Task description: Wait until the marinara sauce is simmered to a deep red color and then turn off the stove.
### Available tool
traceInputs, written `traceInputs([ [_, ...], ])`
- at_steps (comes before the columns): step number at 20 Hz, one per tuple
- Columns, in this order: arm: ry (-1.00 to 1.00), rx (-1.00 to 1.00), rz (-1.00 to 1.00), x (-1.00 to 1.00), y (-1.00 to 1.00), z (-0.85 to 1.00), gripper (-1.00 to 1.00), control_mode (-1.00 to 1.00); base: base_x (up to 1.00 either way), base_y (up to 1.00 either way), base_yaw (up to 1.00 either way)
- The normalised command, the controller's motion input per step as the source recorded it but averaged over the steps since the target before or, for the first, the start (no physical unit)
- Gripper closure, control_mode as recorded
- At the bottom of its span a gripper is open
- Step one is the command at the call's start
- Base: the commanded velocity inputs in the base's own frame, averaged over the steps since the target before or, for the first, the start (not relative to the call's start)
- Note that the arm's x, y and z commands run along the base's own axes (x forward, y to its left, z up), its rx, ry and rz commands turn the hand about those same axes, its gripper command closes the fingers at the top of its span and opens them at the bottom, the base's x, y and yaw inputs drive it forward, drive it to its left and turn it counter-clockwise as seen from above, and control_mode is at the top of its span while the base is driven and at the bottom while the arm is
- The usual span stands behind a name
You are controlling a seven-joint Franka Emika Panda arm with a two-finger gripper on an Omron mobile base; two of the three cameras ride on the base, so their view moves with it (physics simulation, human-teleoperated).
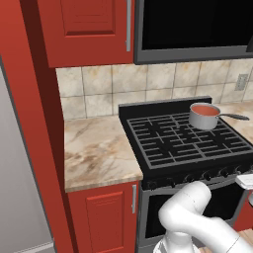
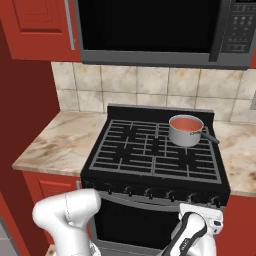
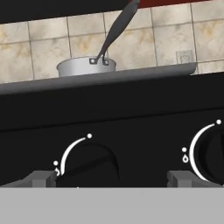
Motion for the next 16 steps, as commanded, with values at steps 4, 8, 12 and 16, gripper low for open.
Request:
traceInputs([
  [4, 0.00, 0.00, 0.00, 0.02, 0.04, 0.00, -1.00, -1.00, 0.00, 0.00, 0.00],
  [8, 0.00, 0.00, 0.00, 0.00, 0.14, 0.00, -1.00, -1.00, 0.00, 0.00, 0.00],
  [12, 0.00, 0.00, 0.00, 0.00, 0.16, 0.00, -1.00, -1.00, 0.00, 0.00, 0.00],
  [16, 0.00, 0.00, 0.00, 0.00, 0.14, 0.00, -1.00, -1.00, 0.00, 0.00, 0.00],
])
